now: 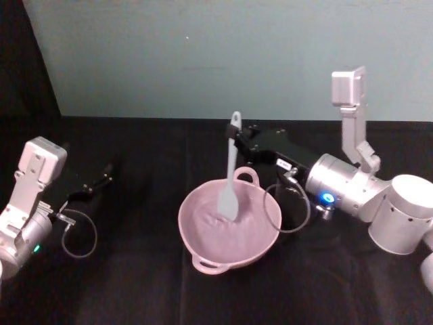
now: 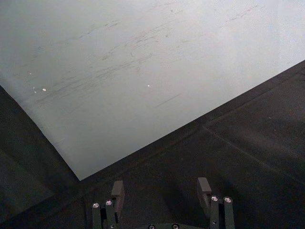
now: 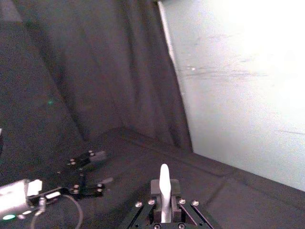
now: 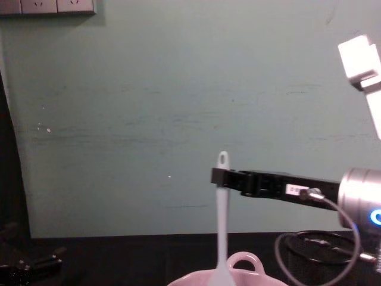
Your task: Use the one hand to pick up the spoon and stir the clear water in the bowl.
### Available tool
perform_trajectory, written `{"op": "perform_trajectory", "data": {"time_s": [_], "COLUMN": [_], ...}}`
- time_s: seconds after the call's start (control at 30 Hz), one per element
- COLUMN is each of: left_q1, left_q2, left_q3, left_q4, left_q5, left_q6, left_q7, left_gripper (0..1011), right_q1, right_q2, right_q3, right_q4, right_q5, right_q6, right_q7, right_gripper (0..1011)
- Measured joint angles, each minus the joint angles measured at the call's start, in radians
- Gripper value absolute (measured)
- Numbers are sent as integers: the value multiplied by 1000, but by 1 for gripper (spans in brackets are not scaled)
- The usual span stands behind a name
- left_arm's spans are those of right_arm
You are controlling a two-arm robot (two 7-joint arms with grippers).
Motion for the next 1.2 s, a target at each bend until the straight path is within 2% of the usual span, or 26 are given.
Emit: {"op": "perform_trajectory", "data": {"time_s": [0.13, 0.3, 0.47, 0.57, 0.7, 0.87, 0.97, 1.2], "left_q1": [0, 0, 0, 0, 0, 0, 0, 0], "left_q2": [0, 0, 0, 0, 0, 0, 0, 0], "left_q3": [0, 0, 0, 0, 0, 0, 0, 0], "left_q4": [0, 0, 0, 0, 0, 0, 0, 0], "left_q5": [0, 0, 0, 0, 0, 0, 0, 0], "left_q6": [0, 0, 0, 0, 0, 0, 0, 0], "left_q7": [0, 0, 0, 0, 0, 0, 0, 0], "left_gripper": [1005, 1005, 1005, 1005, 1005, 1005, 1005, 1005], "right_q1": [-21, -53, -82, -88, -91, -81, -61, -21], "right_q2": [31, 64, 92, 94, 90, 59, 36, 7], "right_q3": [29, 48, 48, 41, 24, -8, -27, -41], "right_q4": [-29, -76, -129, -145, -161, -161, -133, -69], "right_q5": [-5, -7, -6, -2, 7, 32, 42, 52], "right_q6": [1, 13, 32, 38, 43, 43, 39, 28], "right_q7": [-14, -19, -3, 11, 32, 58, 68, 76], "right_gripper": [113, 113, 114, 113, 114, 114, 113, 113]}}
